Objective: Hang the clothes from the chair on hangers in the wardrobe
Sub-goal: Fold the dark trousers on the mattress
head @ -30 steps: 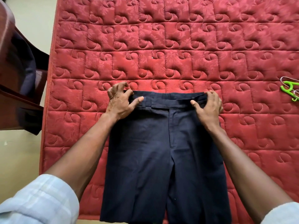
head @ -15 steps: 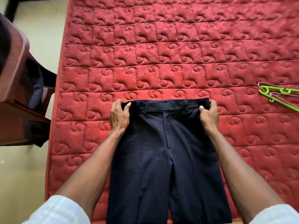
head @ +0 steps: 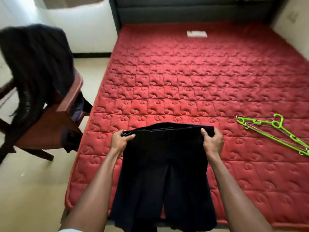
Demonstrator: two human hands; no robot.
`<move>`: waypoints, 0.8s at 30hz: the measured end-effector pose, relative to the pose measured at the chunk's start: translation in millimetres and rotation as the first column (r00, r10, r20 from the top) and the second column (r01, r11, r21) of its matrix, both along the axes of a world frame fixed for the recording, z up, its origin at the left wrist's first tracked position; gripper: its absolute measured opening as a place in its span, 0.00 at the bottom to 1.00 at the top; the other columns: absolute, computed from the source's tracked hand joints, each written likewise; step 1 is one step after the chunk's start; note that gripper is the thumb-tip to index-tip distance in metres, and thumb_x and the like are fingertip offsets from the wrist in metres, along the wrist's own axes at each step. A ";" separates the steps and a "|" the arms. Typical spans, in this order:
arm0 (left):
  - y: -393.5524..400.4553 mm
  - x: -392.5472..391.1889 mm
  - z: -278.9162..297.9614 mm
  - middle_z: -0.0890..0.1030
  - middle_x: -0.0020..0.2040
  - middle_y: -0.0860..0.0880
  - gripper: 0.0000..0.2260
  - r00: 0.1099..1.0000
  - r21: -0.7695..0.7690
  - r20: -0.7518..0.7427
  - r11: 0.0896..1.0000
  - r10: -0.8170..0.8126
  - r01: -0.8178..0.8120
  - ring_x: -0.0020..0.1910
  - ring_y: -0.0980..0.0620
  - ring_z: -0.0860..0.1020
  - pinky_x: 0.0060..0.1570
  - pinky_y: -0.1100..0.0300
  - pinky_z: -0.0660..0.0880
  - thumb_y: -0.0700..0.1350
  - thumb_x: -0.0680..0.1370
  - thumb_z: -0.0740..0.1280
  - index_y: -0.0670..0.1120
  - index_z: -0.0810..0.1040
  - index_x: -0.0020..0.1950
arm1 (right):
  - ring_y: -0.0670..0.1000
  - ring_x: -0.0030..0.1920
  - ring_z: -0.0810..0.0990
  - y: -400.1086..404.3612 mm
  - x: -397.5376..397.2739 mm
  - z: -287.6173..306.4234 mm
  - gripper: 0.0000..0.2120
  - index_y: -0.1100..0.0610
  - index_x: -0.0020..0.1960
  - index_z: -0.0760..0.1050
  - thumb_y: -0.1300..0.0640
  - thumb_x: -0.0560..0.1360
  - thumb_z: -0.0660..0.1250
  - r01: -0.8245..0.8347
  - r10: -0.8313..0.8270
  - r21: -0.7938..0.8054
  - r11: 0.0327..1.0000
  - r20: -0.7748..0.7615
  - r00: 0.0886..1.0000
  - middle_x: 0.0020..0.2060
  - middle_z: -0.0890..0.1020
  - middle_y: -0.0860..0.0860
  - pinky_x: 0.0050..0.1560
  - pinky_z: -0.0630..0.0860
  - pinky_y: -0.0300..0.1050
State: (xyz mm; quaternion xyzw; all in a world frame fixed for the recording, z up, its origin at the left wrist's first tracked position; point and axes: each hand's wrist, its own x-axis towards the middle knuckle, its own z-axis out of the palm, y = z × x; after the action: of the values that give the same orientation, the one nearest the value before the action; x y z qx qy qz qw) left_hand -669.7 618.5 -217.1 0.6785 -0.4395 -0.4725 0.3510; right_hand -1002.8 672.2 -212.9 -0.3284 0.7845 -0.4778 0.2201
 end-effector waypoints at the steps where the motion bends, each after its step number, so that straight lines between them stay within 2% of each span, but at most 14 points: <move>1: 21.1 0.6 15.9 0.75 0.31 0.52 0.09 0.999 -0.065 0.036 0.998 0.007 -0.004 0.28 0.62 0.72 0.27 0.70 0.67 0.35 0.73 0.74 0.44 0.76 0.36 | 0.55 0.43 0.77 20.0 -1.5 13.8 0.10 0.63 0.48 0.77 0.57 0.75 0.72 -0.019 0.020 -0.020 1.000 0.019 1.000 0.41 0.80 0.56 0.42 0.66 0.41; 4: 95.5 -2.7 66.9 0.78 0.36 0.52 0.06 0.993 -0.240 0.101 0.970 0.055 -0.029 0.35 0.56 0.74 0.34 0.65 0.70 0.42 0.75 0.74 0.43 0.77 0.43 | 0.55 0.46 0.79 86.5 -8.1 62.7 0.09 0.62 0.52 0.76 0.59 0.75 0.71 -0.127 0.136 -0.104 0.987 0.092 0.986 0.44 0.80 0.55 0.45 0.68 0.41; 8: 200.9 -17.5 154.2 0.79 0.37 0.51 0.05 0.979 -0.454 0.128 0.887 0.160 -0.085 0.35 0.56 0.75 0.35 0.71 0.70 0.41 0.76 0.73 0.44 0.78 0.43 | 0.51 0.42 0.80 185.2 -24.7 146.1 0.08 0.59 0.50 0.78 0.62 0.72 0.74 -0.338 0.355 -0.167 0.926 0.082 0.931 0.43 0.83 0.53 0.44 0.76 0.45; 9: 222.2 -19.7 174.5 0.81 0.38 0.51 0.04 0.977 -0.472 0.136 0.877 0.167 -0.084 0.36 0.55 0.77 0.38 0.70 0.72 0.42 0.75 0.73 0.43 0.80 0.45 | 0.52 0.42 0.81 205.2 -29.6 162.4 0.08 0.58 0.48 0.79 0.62 0.71 0.75 -0.355 0.366 -0.155 0.922 0.045 0.930 0.42 0.84 0.53 0.44 0.78 0.47; 12: 273.9 -22.4 225.2 0.85 0.42 0.50 0.06 0.970 -0.515 0.140 0.851 0.199 -0.101 0.42 0.51 0.83 0.47 0.58 0.78 0.46 0.73 0.75 0.46 0.84 0.47 | 0.55 0.43 0.82 255.2 -39.4 201.9 0.08 0.58 0.48 0.81 0.57 0.71 0.75 -0.316 0.311 -0.159 0.935 -0.056 0.949 0.42 0.85 0.54 0.48 0.79 0.51; 15: 317.6 -30.2 272.1 0.85 0.42 0.50 0.07 0.964 -0.564 0.127 0.817 0.232 -0.122 0.42 0.51 0.83 0.44 0.60 0.77 0.48 0.73 0.75 0.46 0.85 0.47 | 0.56 0.42 0.80 300.5 -36.3 245.7 0.08 0.60 0.48 0.79 0.57 0.73 0.73 -0.236 0.227 -0.241 0.941 -0.066 0.972 0.41 0.83 0.56 0.43 0.73 0.46; 17: 337.2 -36.6 293.3 0.85 0.42 0.49 0.09 0.947 -0.563 0.168 0.815 0.275 -0.137 0.41 0.52 0.82 0.40 0.62 0.73 0.50 0.74 0.74 0.45 0.85 0.47 | 0.56 0.41 0.79 319.3 -29.9 269.7 0.07 0.61 0.46 0.77 0.58 0.74 0.72 -0.162 0.157 -0.276 0.947 -0.042 0.987 0.40 0.82 0.57 0.40 0.68 0.45; 20: 371.9 -46.9 313.0 0.85 0.43 0.45 0.14 0.908 -0.483 0.184 0.839 0.376 -0.250 0.44 0.45 0.81 0.42 0.58 0.71 0.52 0.74 0.74 0.41 0.83 0.47 | 0.59 0.44 0.80 344.0 -15.5 291.7 0.10 0.63 0.48 0.76 0.57 0.73 0.73 -0.051 0.060 -0.264 0.963 0.029 0.998 0.43 0.82 0.60 0.44 0.71 0.47; 22: 389.7 -53.8 311.0 0.82 0.43 0.43 0.15 0.910 -0.366 0.115 0.869 0.398 -0.334 0.44 0.47 0.80 0.43 0.59 0.70 0.51 0.73 0.75 0.38 0.81 0.45 | 0.59 0.48 0.81 354.9 -6.4 292.5 0.12 0.64 0.51 0.76 0.57 0.73 0.73 -0.008 0.030 -0.211 0.977 0.102 0.994 0.47 0.82 0.60 0.47 0.72 0.47; 24: 398.7 -56.0 296.5 0.82 0.43 0.43 0.15 0.923 -0.256 -0.036 0.889 0.384 -0.380 0.44 0.47 0.81 0.45 0.55 0.76 0.49 0.69 0.78 0.39 0.78 0.39 | 0.60 0.52 0.80 366.0 4.3 285.7 0.14 0.64 0.53 0.75 0.55 0.74 0.72 0.020 0.005 -0.148 0.989 0.168 0.986 0.50 0.81 0.61 0.52 0.74 0.50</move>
State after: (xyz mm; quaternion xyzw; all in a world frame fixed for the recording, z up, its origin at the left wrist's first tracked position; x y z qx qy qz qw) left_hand -725.8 1017.2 79.3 0.7039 -0.3580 -0.3278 0.5186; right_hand -998.5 1038.2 72.8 -0.2998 0.7263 -0.5621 0.2583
